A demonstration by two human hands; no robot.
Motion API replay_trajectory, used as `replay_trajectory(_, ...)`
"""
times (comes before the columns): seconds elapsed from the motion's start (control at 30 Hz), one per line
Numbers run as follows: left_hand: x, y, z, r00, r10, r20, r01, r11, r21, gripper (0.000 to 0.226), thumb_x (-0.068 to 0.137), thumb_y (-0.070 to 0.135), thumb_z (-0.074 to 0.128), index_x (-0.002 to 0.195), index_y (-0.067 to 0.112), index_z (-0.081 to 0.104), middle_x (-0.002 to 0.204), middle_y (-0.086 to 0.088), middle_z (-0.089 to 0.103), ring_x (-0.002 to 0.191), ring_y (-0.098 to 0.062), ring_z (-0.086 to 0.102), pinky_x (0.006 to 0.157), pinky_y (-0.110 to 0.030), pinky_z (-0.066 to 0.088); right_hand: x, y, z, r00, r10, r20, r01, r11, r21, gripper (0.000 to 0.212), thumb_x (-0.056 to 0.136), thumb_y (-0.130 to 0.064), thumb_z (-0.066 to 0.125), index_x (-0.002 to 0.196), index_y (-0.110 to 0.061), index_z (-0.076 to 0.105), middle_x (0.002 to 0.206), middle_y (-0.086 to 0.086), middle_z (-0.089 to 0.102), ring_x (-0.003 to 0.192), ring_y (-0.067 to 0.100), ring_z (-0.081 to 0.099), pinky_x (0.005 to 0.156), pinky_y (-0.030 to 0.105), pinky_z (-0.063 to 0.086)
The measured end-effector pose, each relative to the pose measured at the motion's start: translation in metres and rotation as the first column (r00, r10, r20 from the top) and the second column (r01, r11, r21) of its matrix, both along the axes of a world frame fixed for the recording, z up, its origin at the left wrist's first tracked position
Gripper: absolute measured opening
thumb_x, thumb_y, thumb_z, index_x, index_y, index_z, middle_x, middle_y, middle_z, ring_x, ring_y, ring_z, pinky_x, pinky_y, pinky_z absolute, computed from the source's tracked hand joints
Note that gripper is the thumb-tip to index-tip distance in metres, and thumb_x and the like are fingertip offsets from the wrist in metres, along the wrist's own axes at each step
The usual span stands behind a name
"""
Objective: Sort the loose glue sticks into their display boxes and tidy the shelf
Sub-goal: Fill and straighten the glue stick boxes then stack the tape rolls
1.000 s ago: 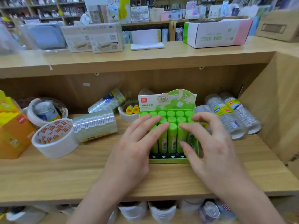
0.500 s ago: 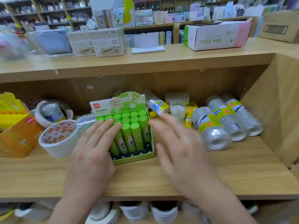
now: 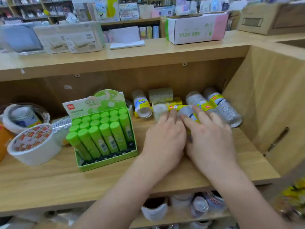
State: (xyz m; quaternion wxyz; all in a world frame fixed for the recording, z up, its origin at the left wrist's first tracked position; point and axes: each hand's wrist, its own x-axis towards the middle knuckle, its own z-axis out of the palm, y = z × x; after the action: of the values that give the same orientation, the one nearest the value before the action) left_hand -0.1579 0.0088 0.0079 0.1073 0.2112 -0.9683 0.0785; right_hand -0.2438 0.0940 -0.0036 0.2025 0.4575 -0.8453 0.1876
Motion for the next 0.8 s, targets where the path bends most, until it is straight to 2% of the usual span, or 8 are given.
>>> replay_trajectory(0.1, -0.022, -0.023, 0.003, 0.994, 0.077, 0.073, -0.078, 0.997, 0.024, 0.052, 0.094, 0.018, 0.04, 0.143, 0.004, 0.03, 0.147, -0.015, 0.035, 0.126, -0.035, 0.04, 0.094, -0.045, 0.046, 0.0, 0.006, -0.002, 1.0, -0.012, -0.005, 0.012, 0.999, -0.037, 0.046, 0.065, -0.032, 0.07, 0.111, -0.029, 0.068, 0.126, 0.006, 0.062, 0.101, 0.033, 0.057, 0.071, 0.043, 0.049)
replay_trajectory(0.17, -0.031, -0.028, 0.008, 0.99, 0.11, 0.089, -0.12, 0.987, 0.105, 0.064, 0.094, 0.029, 0.047, 0.149, 0.013, 0.018, 0.153, -0.004, 0.029, 0.127, -0.03, 0.041, 0.093, -0.041, 0.044, -0.001, 0.01, -0.003, 1.0, 0.001, -0.002, -0.001, 0.998, -0.061, 0.045, 0.066, -0.036, 0.067, 0.11, -0.029, 0.067, 0.125, 0.007, 0.062, 0.098, 0.034, 0.055, 0.07, 0.043, 0.049)
replay_trajectory(0.23, -0.04, -0.031, 0.016, 0.967, 0.15, 0.206, -0.186, 0.969, 0.165, 0.075, 0.091, 0.035, 0.051, 0.152, 0.018, 0.01, 0.16, 0.001, 0.014, 0.135, -0.027, 0.039, 0.099, -0.04, 0.04, -0.003, 0.011, -0.004, 1.0, 0.024, 0.019, -0.022, 0.995, -0.1, 0.045, 0.068, -0.037, 0.062, 0.111, -0.028, 0.067, 0.125, 0.008, 0.062, 0.095, 0.036, 0.055, 0.072, 0.044, 0.052)
replay_trajectory(0.37, -0.053, -0.046, 0.024, 0.928, 0.18, 0.327, -0.242, 0.957, 0.159, 0.077, 0.084, 0.042, 0.058, 0.149, 0.02, 0.021, 0.156, 0.0, 0.024, 0.136, -0.024, 0.039, 0.102, -0.04, 0.041, -0.007, 0.009, -0.003, 0.993, 0.076, 0.087, -0.062, 0.985, -0.158, 0.045, 0.071, -0.037, 0.052, 0.111, -0.023, 0.067, 0.123, 0.012, 0.062, 0.09, 0.039, 0.056, 0.075, 0.048, 0.052)
replay_trajectory(0.5, -0.051, -0.042, 0.026, 0.923, 0.171, 0.345, -0.243, 0.954, 0.176, 0.063, 0.085, 0.042, 0.055, 0.142, 0.025, 0.033, 0.149, -0.001, 0.028, 0.129, -0.028, 0.045, 0.09, -0.038, 0.042, -0.009, 0.01, -0.002, 0.988, 0.095, 0.119, -0.073, 0.982, -0.176, 0.048, 0.074, -0.04, 0.045, 0.115, -0.024, 0.064, 0.122, 0.01, 0.061, 0.093, 0.039, 0.055, 0.076, 0.048, 0.051)
replay_trajectory(0.7, -0.038, -0.041, 0.03, 0.906, 0.145, 0.397, -0.257, 0.935, 0.245, 0.077, 0.087, 0.064, 0.047, 0.149, 0.041, 0.009, 0.16, -0.006, 0.007, 0.139, -0.034, 0.032, 0.105, -0.041, 0.036, -0.011, 0.016, 0.0, 0.985, 0.148, 0.089, -0.123, 0.963, -0.238, 0.038, 0.079, -0.028, 0.05, 0.112, -0.022, 0.068, 0.118, 0.019, 0.06, 0.092, 0.041, 0.056, 0.084, 0.041, 0.041)
replay_trajectory(0.73, -0.038, -0.041, 0.029, 0.909, 0.135, 0.393, -0.237, 0.945, 0.224, 0.076, 0.087, 0.064, 0.047, 0.149, 0.043, 0.01, 0.16, -0.005, 0.01, 0.138, -0.033, 0.034, 0.104, -0.042, 0.037, -0.011, 0.018, -0.001, 0.986, 0.148, 0.08, -0.123, 0.96, -0.25, 0.035, 0.079, -0.026, 0.052, 0.109, -0.02, 0.07, 0.119, 0.02, 0.06, 0.091, 0.041, 0.056, 0.085, 0.04, 0.039)
replay_trajectory(0.8, -0.04, -0.041, 0.024, 0.933, 0.139, 0.331, -0.216, 0.954, 0.209, 0.061, 0.09, 0.06, 0.048, 0.144, 0.039, 0.03, 0.152, -0.004, 0.03, 0.131, -0.032, 0.044, 0.098, -0.042, 0.043, -0.013, 0.019, -0.002, 0.986, 0.147, 0.077, -0.122, 0.958, -0.259, 0.033, 0.082, -0.027, 0.051, 0.107, -0.02, 0.072, 0.12, 0.02, 0.06, 0.091, 0.042, 0.056, 0.085, 0.039, 0.038)
